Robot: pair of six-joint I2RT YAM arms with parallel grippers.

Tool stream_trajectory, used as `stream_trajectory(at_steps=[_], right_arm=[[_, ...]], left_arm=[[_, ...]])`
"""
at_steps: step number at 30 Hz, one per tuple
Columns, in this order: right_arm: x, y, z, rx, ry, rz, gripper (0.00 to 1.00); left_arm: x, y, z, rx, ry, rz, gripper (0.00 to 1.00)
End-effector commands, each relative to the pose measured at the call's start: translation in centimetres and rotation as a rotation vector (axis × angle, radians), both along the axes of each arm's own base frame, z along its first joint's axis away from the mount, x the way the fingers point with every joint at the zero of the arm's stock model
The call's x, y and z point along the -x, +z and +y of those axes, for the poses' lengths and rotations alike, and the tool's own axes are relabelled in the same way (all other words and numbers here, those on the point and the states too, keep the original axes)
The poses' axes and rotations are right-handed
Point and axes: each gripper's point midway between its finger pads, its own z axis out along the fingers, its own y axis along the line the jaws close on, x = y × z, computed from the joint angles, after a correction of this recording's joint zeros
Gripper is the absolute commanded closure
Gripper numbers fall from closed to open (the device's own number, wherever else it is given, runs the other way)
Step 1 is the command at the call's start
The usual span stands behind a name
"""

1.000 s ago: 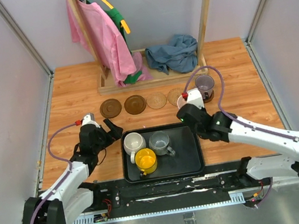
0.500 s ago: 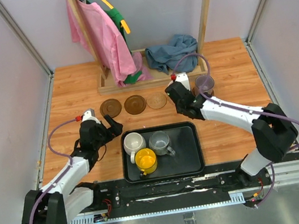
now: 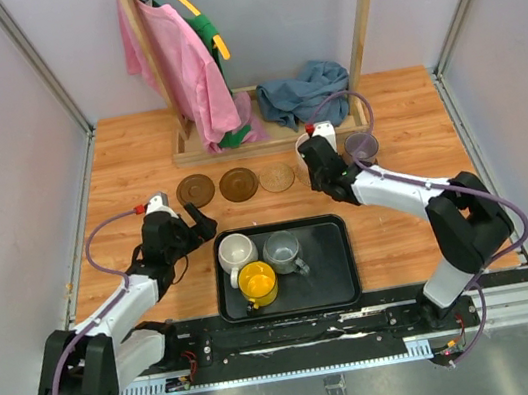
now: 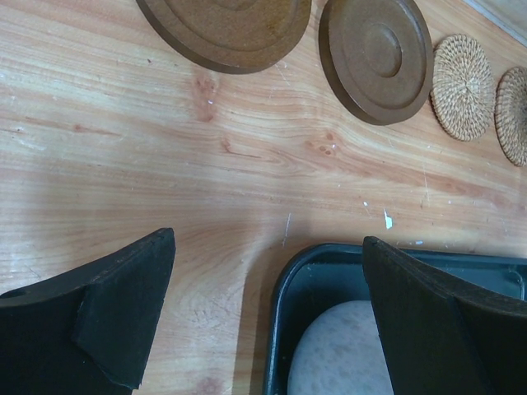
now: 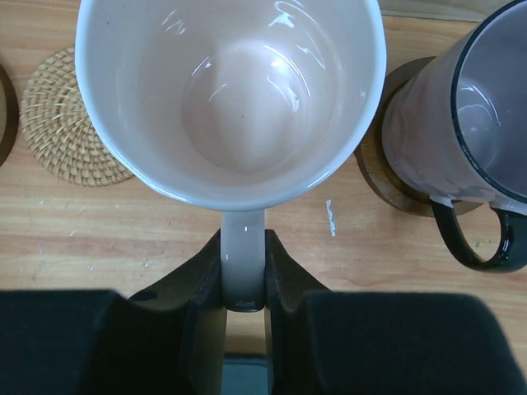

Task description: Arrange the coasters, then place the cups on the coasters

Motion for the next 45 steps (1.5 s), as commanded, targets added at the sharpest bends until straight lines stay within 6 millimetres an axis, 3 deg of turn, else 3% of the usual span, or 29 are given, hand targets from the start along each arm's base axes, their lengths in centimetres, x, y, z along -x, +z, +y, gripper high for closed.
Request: stream_trajectory(at_steps=[1, 45], right_arm=[[-2.2, 1.0, 0.0, -0.053, -0.017, -0.074, 0.99], [-2.1, -3.2, -1.8, -0.043, -0.092, 0.025, 0.99]], left_arm=[[-1.1, 1.4, -0.3, -0.008, -0.01, -0.05, 0.0], [-0.8, 0.3, -0.4, -0.014, -0.023, -0.019, 0.0]])
